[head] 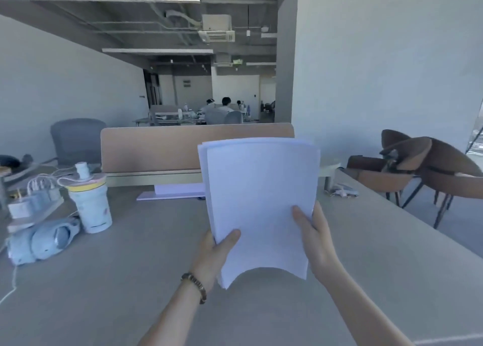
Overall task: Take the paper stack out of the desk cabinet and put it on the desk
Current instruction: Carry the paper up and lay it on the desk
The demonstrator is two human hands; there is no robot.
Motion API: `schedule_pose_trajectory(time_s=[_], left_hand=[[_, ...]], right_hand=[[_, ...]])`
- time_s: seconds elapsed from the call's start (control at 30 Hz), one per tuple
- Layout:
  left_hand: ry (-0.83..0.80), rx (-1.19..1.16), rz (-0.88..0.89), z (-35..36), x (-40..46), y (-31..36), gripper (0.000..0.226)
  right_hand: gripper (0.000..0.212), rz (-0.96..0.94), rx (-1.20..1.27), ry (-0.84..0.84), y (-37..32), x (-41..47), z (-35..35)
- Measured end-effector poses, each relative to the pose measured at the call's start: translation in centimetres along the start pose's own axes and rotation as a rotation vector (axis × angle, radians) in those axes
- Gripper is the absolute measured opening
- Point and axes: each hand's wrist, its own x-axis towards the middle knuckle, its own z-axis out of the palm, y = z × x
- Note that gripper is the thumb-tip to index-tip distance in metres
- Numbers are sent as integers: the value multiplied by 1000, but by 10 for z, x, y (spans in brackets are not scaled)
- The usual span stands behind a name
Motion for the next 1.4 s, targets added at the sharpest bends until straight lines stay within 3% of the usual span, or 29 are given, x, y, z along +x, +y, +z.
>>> schedule_pose_trajectory(time_s=[0.1, 0.27, 0.47, 0.63, 0.93, 1.03, 1.23, 1.4], left_hand=[[49, -1, -93, -6, 3, -30, 28], [174, 16, -101, -1, 12, -42, 18], [156, 39, -85, 14, 30, -39, 16], [208, 38, -85, 26, 35, -48, 16], [210, 84, -85, 22, 48, -57, 14], [183, 102, -83, 20, 56, -56, 14], [37, 165, -100, 47, 75, -42, 9], [-58, 62, -233, 104, 82, -40, 25]], right_hand=[[19, 82, -6, -46, 35, 0, 3], [16, 90, -61, -20, 50, 17, 3], [4, 63, -120, -10, 57, 45, -8], [18, 123, -118, -60, 76, 50, -15], [10, 154, -167, -78, 91, 58, -12], [8, 177, -203, -68, 91, 69, -13], [50, 217, -231, 32, 78, 93, -47], [34, 333, -346, 101, 66, 116, -107]])
